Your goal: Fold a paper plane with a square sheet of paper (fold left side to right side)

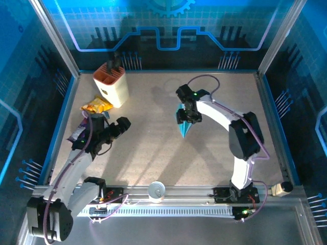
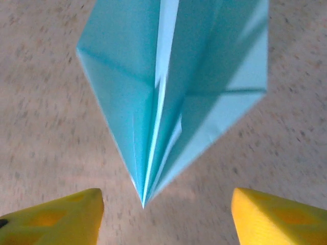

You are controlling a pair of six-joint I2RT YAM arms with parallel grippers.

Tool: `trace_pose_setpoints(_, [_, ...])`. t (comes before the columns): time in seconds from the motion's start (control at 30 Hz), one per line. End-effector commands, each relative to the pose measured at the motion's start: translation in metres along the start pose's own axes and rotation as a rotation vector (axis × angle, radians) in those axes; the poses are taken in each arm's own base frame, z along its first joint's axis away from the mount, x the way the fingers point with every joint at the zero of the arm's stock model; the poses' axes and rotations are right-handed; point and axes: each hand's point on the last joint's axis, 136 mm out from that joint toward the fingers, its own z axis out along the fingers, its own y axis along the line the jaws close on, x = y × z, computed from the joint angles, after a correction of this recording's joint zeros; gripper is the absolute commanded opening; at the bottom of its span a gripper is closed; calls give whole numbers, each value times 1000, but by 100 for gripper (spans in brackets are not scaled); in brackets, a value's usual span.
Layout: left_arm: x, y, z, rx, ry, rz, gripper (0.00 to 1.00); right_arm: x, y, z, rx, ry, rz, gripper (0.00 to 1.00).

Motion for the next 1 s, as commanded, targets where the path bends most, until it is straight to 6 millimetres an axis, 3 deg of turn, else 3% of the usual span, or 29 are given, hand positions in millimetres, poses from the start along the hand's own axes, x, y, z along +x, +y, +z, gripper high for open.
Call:
trace_pose_setpoints(0.0, [-18, -3, -15, -23, -49, 82, 95, 7, -15, -48, -15, -127, -47, 78])
trace_pose_setpoints(0.17, [-54, 11, -26, -145, -221, 216, 100, 12, -65, -90, -7, -337, -5, 99])
trace_pose_setpoints(0.23, [-64, 9, -26, -142, -278, 311, 100, 12, -92, -98, 8, -430, 46, 99])
trace_pose_setpoints(0.37, [-86, 16, -31, -178, -447, 405, 100, 12, -142, -100, 28, -571, 160, 99])
trace_pose_setpoints(0.47, [-95, 29, -32, -183, -545, 415, 100, 12, -171, -89, 96, -679, 183, 99])
trace_pose_setpoints(0.67, [-96, 51, -25, -185, -681, 487, 100, 1, -188, -66, 166, -948, 119, 99])
trace_pose_setpoints(0.83, [-93, 64, -15, -214, -679, 505, 100, -11, -182, -35, 124, -979, 75, 99])
trace_pose_setpoints(0.97, [-89, 69, -4, -191, -648, 496, 100, -25, -174, -32, 137, -1019, -20, 99])
